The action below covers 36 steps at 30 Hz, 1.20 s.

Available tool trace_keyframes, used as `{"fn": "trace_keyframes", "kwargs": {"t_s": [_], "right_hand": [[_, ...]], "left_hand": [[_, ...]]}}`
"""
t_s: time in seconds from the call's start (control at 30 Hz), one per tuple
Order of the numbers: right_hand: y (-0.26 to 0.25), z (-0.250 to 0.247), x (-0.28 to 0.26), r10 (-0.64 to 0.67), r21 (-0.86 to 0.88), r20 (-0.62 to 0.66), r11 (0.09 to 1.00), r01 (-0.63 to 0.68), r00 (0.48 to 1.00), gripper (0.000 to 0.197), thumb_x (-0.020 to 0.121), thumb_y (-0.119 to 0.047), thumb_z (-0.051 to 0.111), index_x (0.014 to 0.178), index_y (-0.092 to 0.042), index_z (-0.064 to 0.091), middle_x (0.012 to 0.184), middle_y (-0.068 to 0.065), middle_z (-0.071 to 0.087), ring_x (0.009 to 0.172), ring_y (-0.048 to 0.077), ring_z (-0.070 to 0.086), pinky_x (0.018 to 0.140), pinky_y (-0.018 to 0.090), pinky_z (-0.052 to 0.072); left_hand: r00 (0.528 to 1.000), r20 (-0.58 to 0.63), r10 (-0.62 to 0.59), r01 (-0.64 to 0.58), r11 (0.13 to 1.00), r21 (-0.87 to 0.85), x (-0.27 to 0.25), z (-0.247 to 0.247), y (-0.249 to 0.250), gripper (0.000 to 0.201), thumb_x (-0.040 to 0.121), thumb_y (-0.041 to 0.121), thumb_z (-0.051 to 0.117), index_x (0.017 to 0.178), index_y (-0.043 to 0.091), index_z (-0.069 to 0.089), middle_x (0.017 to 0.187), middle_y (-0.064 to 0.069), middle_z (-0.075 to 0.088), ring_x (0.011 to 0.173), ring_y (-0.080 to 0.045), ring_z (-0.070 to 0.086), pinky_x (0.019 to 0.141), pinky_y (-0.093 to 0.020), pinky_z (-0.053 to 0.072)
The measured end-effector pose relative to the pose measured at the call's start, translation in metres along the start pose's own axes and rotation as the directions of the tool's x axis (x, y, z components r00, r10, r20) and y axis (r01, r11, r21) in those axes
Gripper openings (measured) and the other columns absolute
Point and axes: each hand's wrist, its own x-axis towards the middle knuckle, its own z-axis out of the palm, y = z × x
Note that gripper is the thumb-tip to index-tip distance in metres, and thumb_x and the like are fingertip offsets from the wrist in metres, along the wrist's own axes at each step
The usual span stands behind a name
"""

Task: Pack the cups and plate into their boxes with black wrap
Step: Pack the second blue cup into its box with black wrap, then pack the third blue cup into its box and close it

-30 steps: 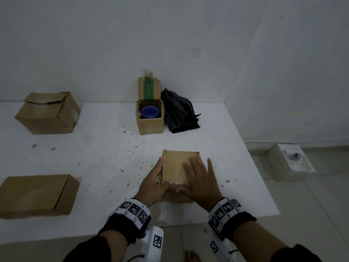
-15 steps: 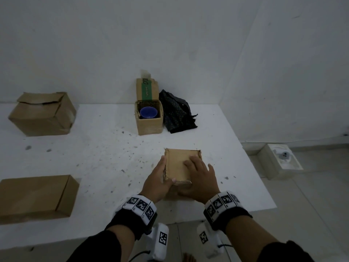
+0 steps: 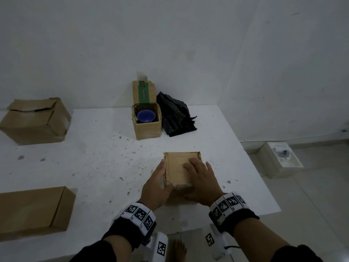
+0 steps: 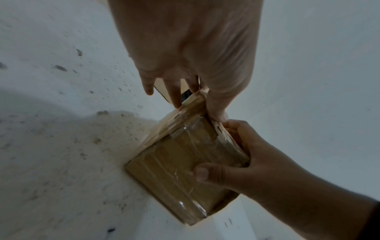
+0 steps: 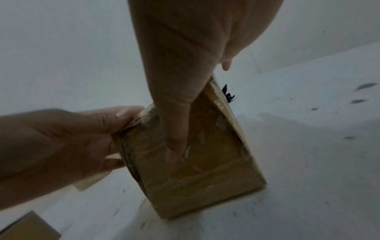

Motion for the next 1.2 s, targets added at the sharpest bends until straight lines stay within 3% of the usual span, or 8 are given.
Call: {"fn": "trace_keyframes", "kwargs": {"t_s": [0.2,0.33,0.4,0.5,0.73,0.9,1.07,1.2], "right_hand": [[0.011,-0.020,0.005,-0.020,0.028,0.261,1.000,0.013,0.965,0.107,0.058,-0.074,0.059,0.139,-0.027,0.008,0.153,0.006,0.008,0.141,0.026,0.009,0.113,0.060,0.006],[0.018,-0.066,0.038,0.011,0.181,0.306,0.981,-0.070,0.952,0.079,0.063,-0.079,0.053,0.126,-0.032,0.048,0.133,-0.004,0.041,0.124,0.017,0.038,0.112,0.047,0.017],[0.024,-0.081,0.066,0.036,0.283,0.248,0.953,-0.108,0.968,0.051,0.077,-0.062,0.061,0.115,-0.028,0.057,0.118,-0.004,0.056,0.103,0.013,0.053,0.098,0.034,0.037],[0.034,-0.094,0.109,0.079,0.341,0.143,0.932,-0.124,0.987,0.037,0.083,-0.047,0.064,0.111,-0.024,0.058,0.107,-0.003,0.062,0.086,0.012,0.056,0.075,0.025,0.041],[0.062,-0.087,0.227,0.272,0.230,0.074,0.931,-0.282,0.959,0.064,0.078,-0.061,0.059,0.121,-0.016,0.045,0.113,0.007,0.056,0.099,0.026,0.058,0.083,0.040,0.049],[0.072,-0.056,0.275,0.342,-0.042,0.146,0.940,-0.339,0.928,0.087,0.071,-0.075,0.055,0.129,-0.012,0.040,0.126,0.012,0.050,0.106,0.030,0.057,0.085,0.039,0.049],[0.079,-0.047,0.285,0.265,0.063,0.073,0.961,-0.270,0.961,0.032,0.084,-0.045,0.057,0.099,-0.016,0.058,0.109,0.008,0.052,0.090,0.026,0.058,0.071,0.033,0.049],[0.082,-0.059,0.291,0.205,0.384,-0.032,0.906,-0.177,0.978,0.028,0.079,-0.031,0.059,0.065,-0.024,0.036,0.083,0.004,0.044,0.067,0.021,0.046,0.051,0.026,0.032]], "left_hand": [[0.996,0.090,-0.025,0.016,0.994,0.106,0.021,-0.015,0.009,0.118,0.060,0.057,0.069,0.148,0.021,-0.001,0.154,-0.001,0.010,0.139,-0.021,0.022,0.109,-0.039,0.029],[0.995,0.089,0.035,-0.044,0.994,0.098,0.060,-0.041,0.024,0.113,0.069,0.053,0.073,0.147,0.023,-0.004,0.154,0.001,0.006,0.141,-0.017,0.012,0.111,-0.032,0.019],[0.994,0.062,0.087,-0.092,0.991,0.100,0.087,-0.055,0.032,0.097,0.076,0.048,0.069,0.147,0.019,0.009,0.153,-0.002,0.014,0.141,-0.017,0.017,0.111,-0.028,0.020],[0.987,0.060,0.150,-0.159,0.971,0.181,0.128,-0.072,0.044,0.076,0.084,0.034,0.066,0.144,0.017,0.023,0.150,-0.004,0.023,0.138,-0.017,0.024,0.105,-0.023,0.025],[0.973,0.137,0.185,-0.230,0.801,0.553,0.230,-0.088,0.057,0.074,0.078,0.039,0.068,0.141,0.025,0.031,0.153,0.001,0.019,0.141,-0.019,0.020,0.108,-0.047,0.032],[0.968,0.161,0.192,-0.250,0.698,0.670,0.277,-0.081,0.058,0.074,0.079,0.033,0.066,0.142,0.026,0.027,0.155,0.003,0.014,0.145,-0.020,0.004,0.115,-0.047,0.016],[0.968,0.184,0.170,-0.250,0.640,0.726,0.303,-0.075,0.059,0.080,0.076,0.027,0.069,0.142,0.030,0.024,0.156,0.006,0.007,0.145,-0.020,-0.001,0.114,-0.049,0.013],[0.970,0.096,0.221,-0.222,0.665,0.713,0.309,-0.078,0.055,0.071,0.075,0.028,0.064,0.138,0.032,0.030,0.155,0.005,0.014,0.145,-0.021,0.005,0.111,-0.049,0.019]]}}
